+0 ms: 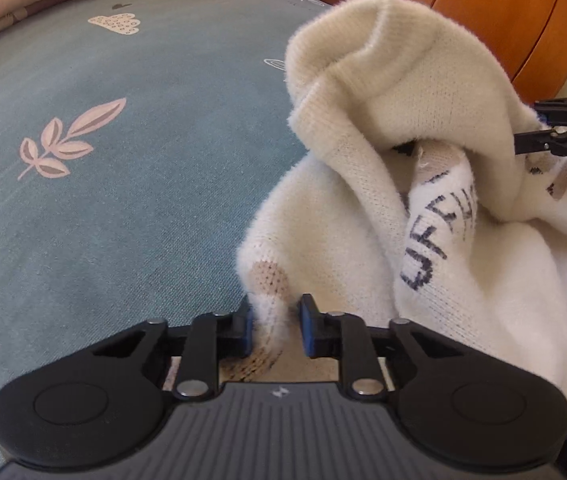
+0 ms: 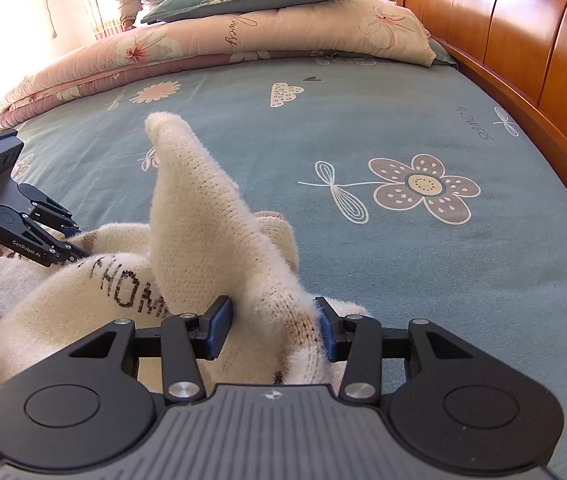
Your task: Fold clothes
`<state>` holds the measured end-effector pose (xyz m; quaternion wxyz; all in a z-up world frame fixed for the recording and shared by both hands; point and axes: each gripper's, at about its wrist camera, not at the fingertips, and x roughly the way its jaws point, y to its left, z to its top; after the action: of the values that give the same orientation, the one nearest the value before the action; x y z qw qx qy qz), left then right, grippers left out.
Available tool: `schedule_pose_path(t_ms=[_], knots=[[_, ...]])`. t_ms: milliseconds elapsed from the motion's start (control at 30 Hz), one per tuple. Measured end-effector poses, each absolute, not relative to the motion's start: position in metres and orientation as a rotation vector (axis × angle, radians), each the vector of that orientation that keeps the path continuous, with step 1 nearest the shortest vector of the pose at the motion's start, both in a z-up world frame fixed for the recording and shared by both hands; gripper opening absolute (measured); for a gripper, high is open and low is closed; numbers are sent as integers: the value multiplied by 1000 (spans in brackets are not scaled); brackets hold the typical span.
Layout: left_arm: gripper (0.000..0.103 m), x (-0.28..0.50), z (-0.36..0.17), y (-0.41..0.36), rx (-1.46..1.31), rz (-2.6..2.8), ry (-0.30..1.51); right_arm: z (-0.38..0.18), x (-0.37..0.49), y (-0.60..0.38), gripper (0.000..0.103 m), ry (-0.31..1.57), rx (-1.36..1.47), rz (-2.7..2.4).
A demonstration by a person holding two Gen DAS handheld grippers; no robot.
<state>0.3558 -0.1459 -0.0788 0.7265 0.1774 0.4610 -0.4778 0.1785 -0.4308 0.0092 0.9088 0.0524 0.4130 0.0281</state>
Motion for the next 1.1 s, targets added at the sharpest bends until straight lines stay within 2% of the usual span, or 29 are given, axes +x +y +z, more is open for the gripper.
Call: schedule_pose_path(t_ms=[233,400,467,667,733,800,867,1100], knots=[[8,323,-30,-112,374,-915,911,20,168,-413,50,844,50,61],[5,313,-1,-64,319,-777,907,18,166,-395,67,855,-61,65],[0,303,8,-41,289,-720,898,10,171,-389,67,869,-137,27],[0,301,16,28,83,-656,905,-7,188,-392,67,922,-112,21],[4,302,17,32,48,-692,900,-8,190,-389,67,929,-103,25],[20,305,18,28,32,-728,890,-9,189,-384,67,936,-117,33],[47,313,16,12,32,-777,891,-9,186,-380,67,941,-135,41],[54,360,-10,-63,133,-892,981,-14,183,-386,67,944,-112,57]])
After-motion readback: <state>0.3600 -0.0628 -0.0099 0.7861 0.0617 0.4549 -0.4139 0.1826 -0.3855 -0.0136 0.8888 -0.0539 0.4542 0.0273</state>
